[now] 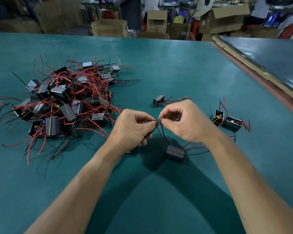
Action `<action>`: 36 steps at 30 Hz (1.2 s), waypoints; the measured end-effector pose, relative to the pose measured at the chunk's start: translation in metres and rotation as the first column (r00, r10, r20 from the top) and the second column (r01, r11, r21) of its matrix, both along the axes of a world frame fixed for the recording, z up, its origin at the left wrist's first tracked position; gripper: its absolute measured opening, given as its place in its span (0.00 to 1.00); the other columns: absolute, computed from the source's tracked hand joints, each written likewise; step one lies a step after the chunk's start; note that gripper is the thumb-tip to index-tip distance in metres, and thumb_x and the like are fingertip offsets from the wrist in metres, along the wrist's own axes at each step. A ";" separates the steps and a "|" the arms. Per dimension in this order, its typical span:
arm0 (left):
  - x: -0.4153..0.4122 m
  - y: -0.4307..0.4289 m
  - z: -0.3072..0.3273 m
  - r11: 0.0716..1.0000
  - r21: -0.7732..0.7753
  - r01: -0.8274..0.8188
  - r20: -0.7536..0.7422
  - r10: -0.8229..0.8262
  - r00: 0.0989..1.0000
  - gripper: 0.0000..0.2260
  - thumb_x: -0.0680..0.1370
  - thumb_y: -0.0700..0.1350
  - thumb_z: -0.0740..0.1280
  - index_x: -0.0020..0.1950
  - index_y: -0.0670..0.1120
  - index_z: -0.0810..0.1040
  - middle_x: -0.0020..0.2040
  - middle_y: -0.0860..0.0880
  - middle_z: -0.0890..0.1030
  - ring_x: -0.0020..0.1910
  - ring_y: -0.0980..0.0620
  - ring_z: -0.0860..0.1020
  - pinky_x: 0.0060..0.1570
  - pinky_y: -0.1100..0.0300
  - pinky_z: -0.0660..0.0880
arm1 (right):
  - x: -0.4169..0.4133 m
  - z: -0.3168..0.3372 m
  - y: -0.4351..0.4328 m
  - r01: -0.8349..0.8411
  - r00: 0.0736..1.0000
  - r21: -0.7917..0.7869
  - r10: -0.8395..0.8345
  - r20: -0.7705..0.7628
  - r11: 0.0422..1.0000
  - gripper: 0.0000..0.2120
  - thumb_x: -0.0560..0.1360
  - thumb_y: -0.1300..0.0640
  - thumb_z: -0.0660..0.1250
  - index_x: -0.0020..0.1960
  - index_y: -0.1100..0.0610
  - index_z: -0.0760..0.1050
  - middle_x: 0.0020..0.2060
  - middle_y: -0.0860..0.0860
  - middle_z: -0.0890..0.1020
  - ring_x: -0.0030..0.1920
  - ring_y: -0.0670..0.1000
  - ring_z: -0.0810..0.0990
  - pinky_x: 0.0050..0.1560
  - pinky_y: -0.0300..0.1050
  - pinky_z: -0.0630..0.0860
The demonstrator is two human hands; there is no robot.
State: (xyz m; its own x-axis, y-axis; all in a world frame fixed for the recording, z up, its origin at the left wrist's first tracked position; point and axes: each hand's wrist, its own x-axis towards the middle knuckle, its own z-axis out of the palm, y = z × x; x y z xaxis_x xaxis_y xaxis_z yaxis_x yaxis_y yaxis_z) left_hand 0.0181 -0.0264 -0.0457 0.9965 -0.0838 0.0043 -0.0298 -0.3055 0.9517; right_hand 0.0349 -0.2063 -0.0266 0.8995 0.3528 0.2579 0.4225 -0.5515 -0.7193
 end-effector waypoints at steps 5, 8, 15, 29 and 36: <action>0.001 0.000 0.002 1.000 -0.019 -0.012 -0.038 0.011 0.999 0.06 0.77 0.42 0.70 0.40 0.44 0.83 0.24 0.48 0.77 0.19 0.52 0.71 0.21 0.64 0.69 | -0.002 0.002 0.003 -0.004 0.997 -0.042 0.008 0.080 0.999 0.06 0.73 0.63 0.71 0.40 0.53 0.84 0.33 0.44 0.83 0.37 0.42 0.81 0.40 0.37 0.77; 0.000 0.001 0.003 0.999 -0.030 -0.026 -0.053 0.024 0.998 0.06 0.77 0.42 0.70 0.40 0.43 0.83 0.24 0.47 0.77 0.19 0.52 0.71 0.22 0.65 0.69 | -0.002 0.003 0.002 -0.021 0.998 -0.069 0.025 0.062 0.997 0.06 0.72 0.64 0.72 0.43 0.54 0.85 0.34 0.42 0.84 0.38 0.39 0.81 0.40 0.32 0.76; 0.001 -0.002 0.002 0.998 -0.060 -0.009 -0.047 0.006 0.999 0.06 0.76 0.42 0.72 0.40 0.43 0.82 0.24 0.48 0.77 0.19 0.53 0.70 0.21 0.65 0.69 | -0.001 0.000 0.003 0.039 0.997 0.010 -0.040 0.065 0.999 0.06 0.72 0.59 0.71 0.38 0.51 0.82 0.33 0.46 0.84 0.36 0.47 0.81 0.42 0.47 0.79; 0.000 0.001 0.003 0.989 -0.145 0.001 0.012 0.001 1.000 0.05 0.75 0.36 0.72 0.44 0.45 0.81 0.35 0.48 0.85 0.22 0.51 0.76 0.22 0.65 0.72 | 0.001 -0.003 0.005 0.060 0.998 -0.020 -0.060 -0.009 0.998 0.11 0.73 0.58 0.71 0.34 0.46 0.80 0.31 0.46 0.83 0.34 0.49 0.80 0.40 0.48 0.79; 0.002 0.002 0.001 0.994 -0.112 -0.015 0.027 0.018 0.999 0.05 0.73 0.38 0.75 0.39 0.45 0.82 0.29 0.49 0.83 0.20 0.54 0.74 0.21 0.66 0.70 | 0.001 -0.002 0.003 0.004 1.000 -0.006 -0.004 -0.013 1.000 0.08 0.73 0.58 0.70 0.36 0.48 0.81 0.32 0.49 0.83 0.35 0.53 0.80 0.41 0.51 0.79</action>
State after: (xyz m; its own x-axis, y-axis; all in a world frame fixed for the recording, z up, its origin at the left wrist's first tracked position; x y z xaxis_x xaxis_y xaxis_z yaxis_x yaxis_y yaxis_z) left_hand 0.0197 -0.0247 -0.0442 0.9970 -0.0651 0.0407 -0.0528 -0.1974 0.9789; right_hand 0.0355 -0.2030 -0.0286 0.9042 0.3503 0.2445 0.4110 -0.5574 -0.7213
